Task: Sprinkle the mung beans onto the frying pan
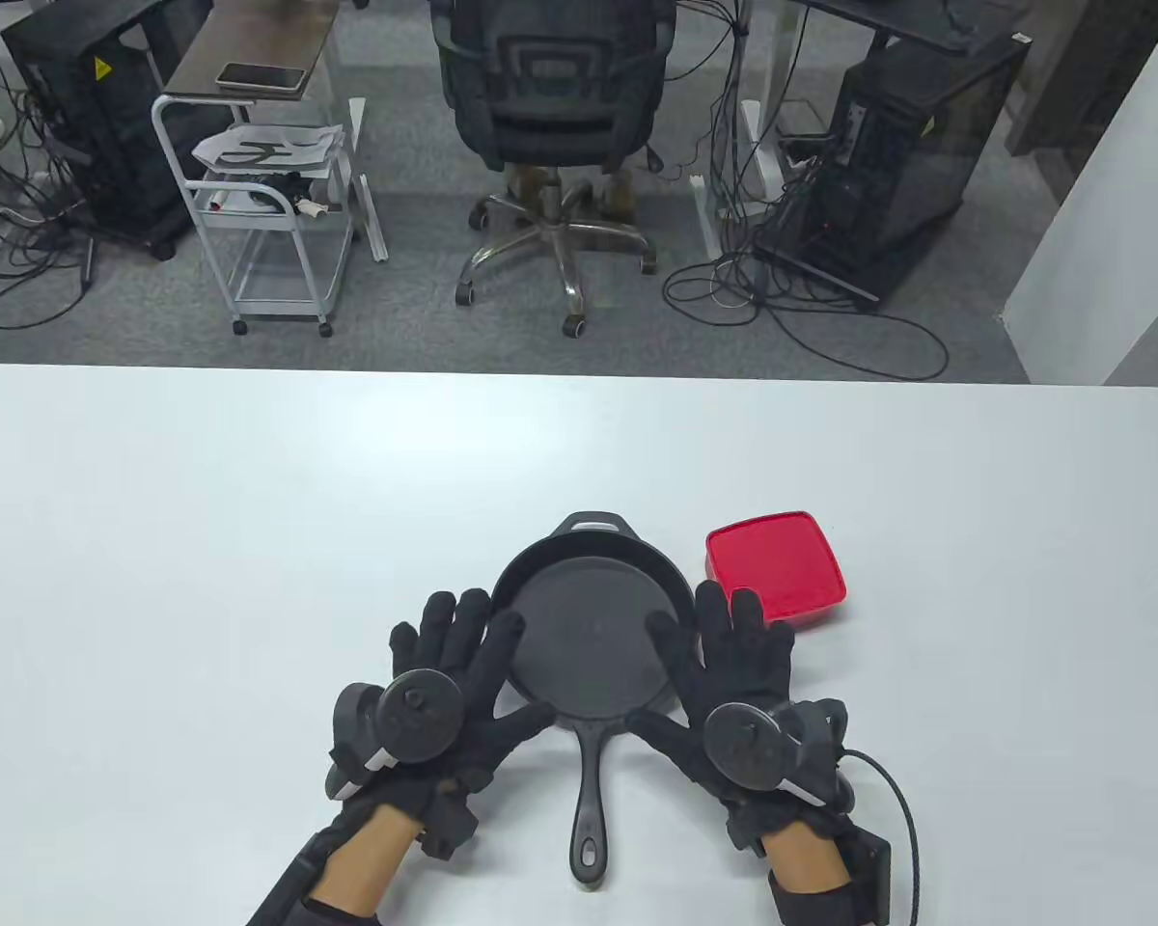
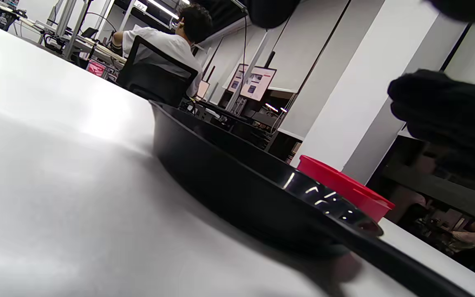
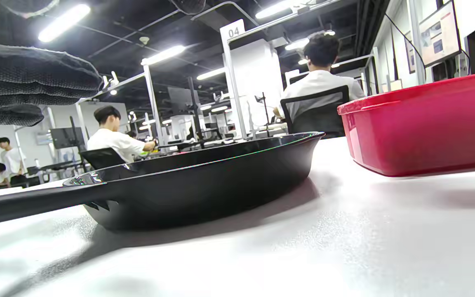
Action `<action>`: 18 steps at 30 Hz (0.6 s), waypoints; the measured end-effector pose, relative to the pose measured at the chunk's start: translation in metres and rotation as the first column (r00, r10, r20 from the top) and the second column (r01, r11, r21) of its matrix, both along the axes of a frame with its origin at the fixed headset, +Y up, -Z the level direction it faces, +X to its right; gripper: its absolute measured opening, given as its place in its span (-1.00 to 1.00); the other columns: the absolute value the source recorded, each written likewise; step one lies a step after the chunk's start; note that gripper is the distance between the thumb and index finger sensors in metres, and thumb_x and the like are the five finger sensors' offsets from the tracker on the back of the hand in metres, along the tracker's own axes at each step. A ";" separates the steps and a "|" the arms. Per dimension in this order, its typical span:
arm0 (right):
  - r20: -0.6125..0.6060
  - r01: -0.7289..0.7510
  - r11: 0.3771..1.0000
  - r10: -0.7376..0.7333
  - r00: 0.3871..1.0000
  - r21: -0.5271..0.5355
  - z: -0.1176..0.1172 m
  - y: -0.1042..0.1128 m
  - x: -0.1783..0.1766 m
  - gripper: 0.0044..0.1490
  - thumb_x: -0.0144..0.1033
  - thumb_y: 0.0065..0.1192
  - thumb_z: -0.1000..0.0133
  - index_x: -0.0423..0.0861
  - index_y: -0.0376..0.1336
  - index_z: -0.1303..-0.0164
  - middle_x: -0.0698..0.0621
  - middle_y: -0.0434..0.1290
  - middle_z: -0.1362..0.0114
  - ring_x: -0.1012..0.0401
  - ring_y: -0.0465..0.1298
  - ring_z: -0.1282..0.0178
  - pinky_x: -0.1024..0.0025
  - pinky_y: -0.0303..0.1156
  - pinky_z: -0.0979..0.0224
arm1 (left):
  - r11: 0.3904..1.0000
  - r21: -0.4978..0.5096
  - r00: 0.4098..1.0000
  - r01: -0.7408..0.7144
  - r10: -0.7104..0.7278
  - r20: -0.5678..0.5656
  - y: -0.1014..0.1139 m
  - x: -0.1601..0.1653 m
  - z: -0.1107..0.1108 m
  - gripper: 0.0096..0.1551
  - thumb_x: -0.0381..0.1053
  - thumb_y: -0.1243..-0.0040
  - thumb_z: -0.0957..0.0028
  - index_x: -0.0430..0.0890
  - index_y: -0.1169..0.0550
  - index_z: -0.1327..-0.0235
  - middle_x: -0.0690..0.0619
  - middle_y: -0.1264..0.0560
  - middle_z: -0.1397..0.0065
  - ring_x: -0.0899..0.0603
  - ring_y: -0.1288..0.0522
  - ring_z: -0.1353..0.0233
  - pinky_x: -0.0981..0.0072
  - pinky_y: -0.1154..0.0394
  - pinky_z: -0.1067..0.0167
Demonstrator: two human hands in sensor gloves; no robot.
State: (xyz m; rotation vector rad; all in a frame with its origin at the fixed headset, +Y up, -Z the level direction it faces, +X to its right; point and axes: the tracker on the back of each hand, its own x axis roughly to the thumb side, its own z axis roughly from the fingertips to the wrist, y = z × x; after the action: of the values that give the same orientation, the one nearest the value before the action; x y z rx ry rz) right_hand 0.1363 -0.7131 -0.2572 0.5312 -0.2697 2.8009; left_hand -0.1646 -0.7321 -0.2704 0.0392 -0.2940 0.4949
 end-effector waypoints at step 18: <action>-0.029 0.022 0.990 -0.026 0.999 -0.139 -0.011 -0.002 0.009 0.13 0.44 0.15 -0.09 0.17 -0.16 -0.77 -0.23 -0.34 -0.86 -0.28 -0.37 -0.75 -0.49 -0.24 -0.57 | 1.000 -0.013 1.000 -0.013 0.013 -0.011 0.002 -0.002 0.000 0.18 0.74 0.06 0.12 0.13 -0.18 -0.71 0.04 0.10 -0.83 -0.18 0.26 -0.75 -0.36 0.27 -0.53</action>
State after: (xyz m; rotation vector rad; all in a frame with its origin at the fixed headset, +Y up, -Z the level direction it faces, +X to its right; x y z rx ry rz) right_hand 0.1450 -0.7148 -0.2679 0.5338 -0.0731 2.7597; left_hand -0.1669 -0.7300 -0.2707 0.0307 -0.2803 0.5096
